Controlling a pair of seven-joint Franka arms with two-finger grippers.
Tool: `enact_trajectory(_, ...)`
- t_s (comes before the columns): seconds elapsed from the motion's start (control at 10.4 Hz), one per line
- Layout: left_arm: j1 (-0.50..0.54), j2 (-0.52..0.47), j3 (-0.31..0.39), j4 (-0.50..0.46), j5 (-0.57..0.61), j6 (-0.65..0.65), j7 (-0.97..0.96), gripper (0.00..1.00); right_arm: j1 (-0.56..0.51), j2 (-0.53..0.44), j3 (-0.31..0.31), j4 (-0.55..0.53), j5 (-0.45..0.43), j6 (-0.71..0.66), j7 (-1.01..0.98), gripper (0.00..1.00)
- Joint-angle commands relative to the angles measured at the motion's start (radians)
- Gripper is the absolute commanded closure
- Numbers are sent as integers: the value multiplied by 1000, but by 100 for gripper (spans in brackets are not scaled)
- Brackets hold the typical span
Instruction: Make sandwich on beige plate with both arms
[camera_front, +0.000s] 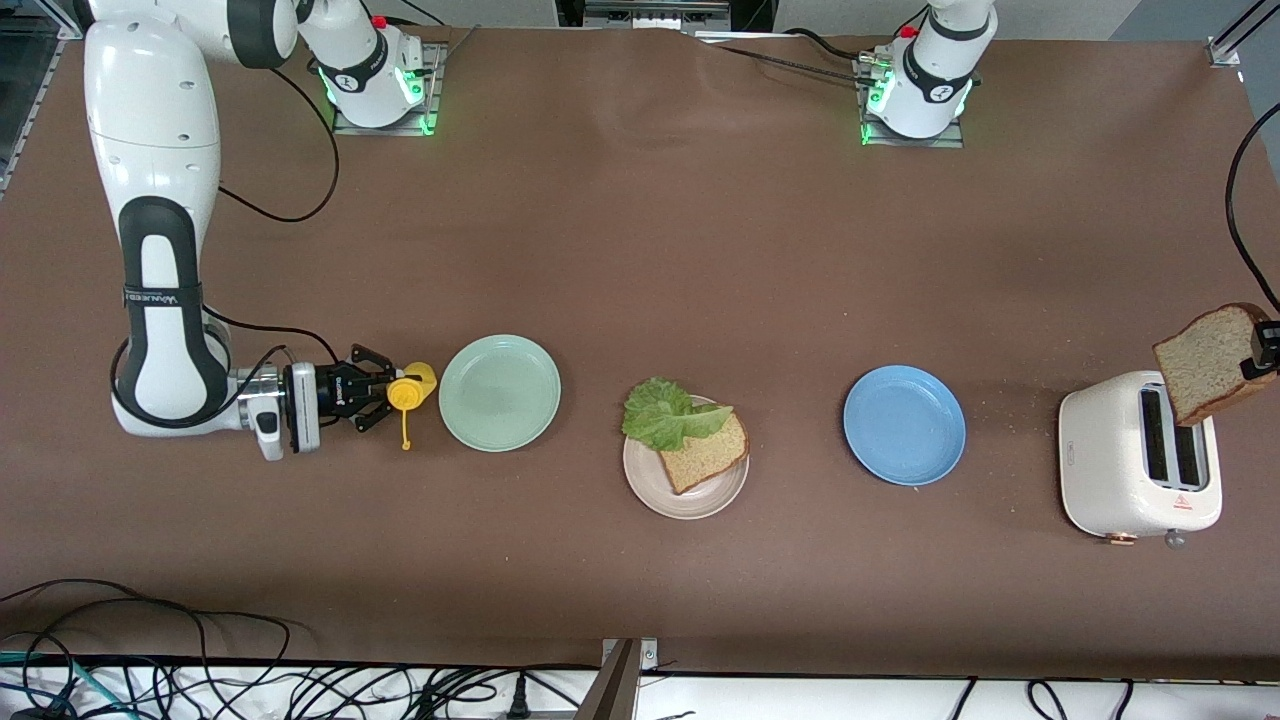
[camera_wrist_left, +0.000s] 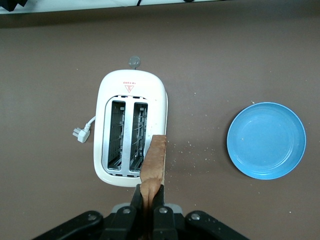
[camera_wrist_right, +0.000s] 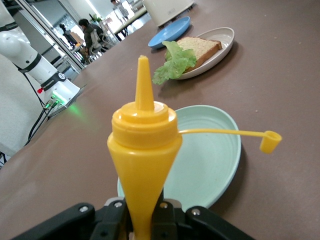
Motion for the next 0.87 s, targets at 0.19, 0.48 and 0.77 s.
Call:
enact_trajectory(0.19,0,-21,1,-10,-46,-21,-28,100,177,-36,-23,215,-307,116,565,100)
enact_trajectory(0.48,-3,-21,1,-10,-46,-28,-48,100,382,-36,-22,301,-604,245,891,100)
enact_trajectory(0.77,-5,-21,-21,-10,-84,-41,-101,100,557,-27,-22,303,-898,346,1061,100)
